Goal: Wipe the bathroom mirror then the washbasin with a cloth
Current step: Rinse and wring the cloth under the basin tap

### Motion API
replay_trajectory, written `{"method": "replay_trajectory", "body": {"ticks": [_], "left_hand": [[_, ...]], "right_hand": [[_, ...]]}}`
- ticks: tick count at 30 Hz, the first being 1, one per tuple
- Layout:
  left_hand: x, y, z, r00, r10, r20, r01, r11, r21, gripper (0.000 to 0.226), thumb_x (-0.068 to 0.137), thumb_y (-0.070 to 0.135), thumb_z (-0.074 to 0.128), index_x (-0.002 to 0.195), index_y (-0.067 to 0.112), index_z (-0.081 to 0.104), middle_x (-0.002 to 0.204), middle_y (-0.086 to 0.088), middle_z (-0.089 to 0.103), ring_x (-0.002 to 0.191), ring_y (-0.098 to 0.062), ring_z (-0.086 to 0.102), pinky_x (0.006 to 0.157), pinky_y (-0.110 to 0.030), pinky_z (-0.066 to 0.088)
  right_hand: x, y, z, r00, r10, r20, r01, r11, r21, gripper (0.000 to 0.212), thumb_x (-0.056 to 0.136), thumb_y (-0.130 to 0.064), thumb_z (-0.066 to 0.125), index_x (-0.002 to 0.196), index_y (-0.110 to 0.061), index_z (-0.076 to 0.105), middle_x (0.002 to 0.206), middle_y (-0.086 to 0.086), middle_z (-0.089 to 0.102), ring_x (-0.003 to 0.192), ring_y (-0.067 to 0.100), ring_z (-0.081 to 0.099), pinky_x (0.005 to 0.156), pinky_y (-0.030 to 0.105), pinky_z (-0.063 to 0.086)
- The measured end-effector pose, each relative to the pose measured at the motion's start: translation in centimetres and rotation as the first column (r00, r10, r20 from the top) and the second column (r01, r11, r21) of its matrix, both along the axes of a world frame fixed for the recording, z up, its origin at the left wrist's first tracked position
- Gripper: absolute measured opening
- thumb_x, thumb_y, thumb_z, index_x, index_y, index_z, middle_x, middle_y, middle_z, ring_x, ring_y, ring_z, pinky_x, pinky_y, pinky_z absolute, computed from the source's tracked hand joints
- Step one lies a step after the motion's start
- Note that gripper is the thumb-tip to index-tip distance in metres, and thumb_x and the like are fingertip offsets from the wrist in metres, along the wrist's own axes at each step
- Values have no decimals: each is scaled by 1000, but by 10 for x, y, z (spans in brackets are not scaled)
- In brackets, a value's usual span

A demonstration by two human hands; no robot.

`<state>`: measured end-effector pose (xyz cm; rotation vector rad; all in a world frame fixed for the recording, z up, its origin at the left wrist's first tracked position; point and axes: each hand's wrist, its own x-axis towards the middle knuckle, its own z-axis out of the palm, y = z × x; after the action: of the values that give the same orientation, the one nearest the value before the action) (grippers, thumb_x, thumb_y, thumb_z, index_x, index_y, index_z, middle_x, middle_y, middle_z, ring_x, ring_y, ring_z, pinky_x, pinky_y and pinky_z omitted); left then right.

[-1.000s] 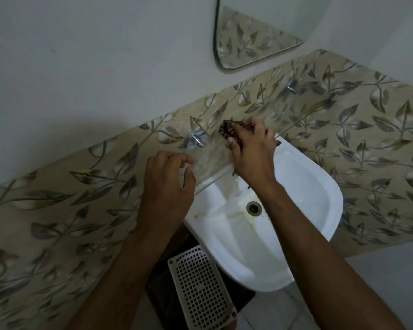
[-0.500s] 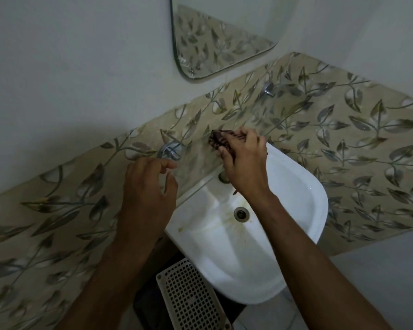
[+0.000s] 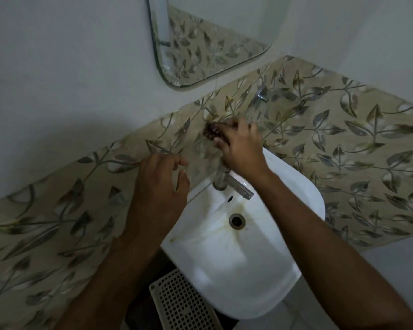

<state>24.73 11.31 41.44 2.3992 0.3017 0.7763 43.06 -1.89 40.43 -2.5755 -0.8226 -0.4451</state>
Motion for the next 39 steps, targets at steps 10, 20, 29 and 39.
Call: {"method": "replay_trajectory", "body": {"ticks": [10, 20, 29, 39], "left_hand": [[12, -8, -3, 1000, 15, -15, -15, 1000, -4, 17, 94, 8, 55, 107, 14, 64, 99, 2, 51, 97, -9, 41, 86, -19, 31], [64, -20, 12, 996, -73, -52, 79, 992, 103, 23, 89, 18, 53, 104, 4, 63, 102, -17, 56, 98, -34, 54, 83, -47, 51], [78, -21, 11, 991, -44, -124, 57, 994, 97, 33, 85, 23, 47, 105, 2, 64, 102, -21, 57, 101, -38, 53, 88, -47, 47], [84, -25, 9, 989, -95, -111, 107, 988, 108, 28, 87, 20, 49, 108, 5, 61, 100, -17, 54, 94, -33, 53, 82, -49, 49]], "right_hand": [[-23, 6, -1, 1000, 30, -1, -30, 999, 23, 40, 97, -38, 55, 136, -28, 57, 139, 10, 46, 116, 33, 40, 100, 46, 37], [41, -22, -13, 999, -31, -37, 35, 993, 113, 37, 97, -37, 56, 132, -26, 61, 141, 13, 47, 126, 35, 41, 106, 48, 39], [29, -25, -15, 998, 54, -35, -47, 983, 175, 38, 94, -26, 59, 130, -14, 63, 133, 13, 56, 124, 33, 48, 108, 40, 37], [54, -41, -15, 997, 25, -67, -12, 982, 190, 39, 96, -32, 57, 131, -17, 63, 132, 12, 56, 123, 32, 48, 104, 42, 41]]}}
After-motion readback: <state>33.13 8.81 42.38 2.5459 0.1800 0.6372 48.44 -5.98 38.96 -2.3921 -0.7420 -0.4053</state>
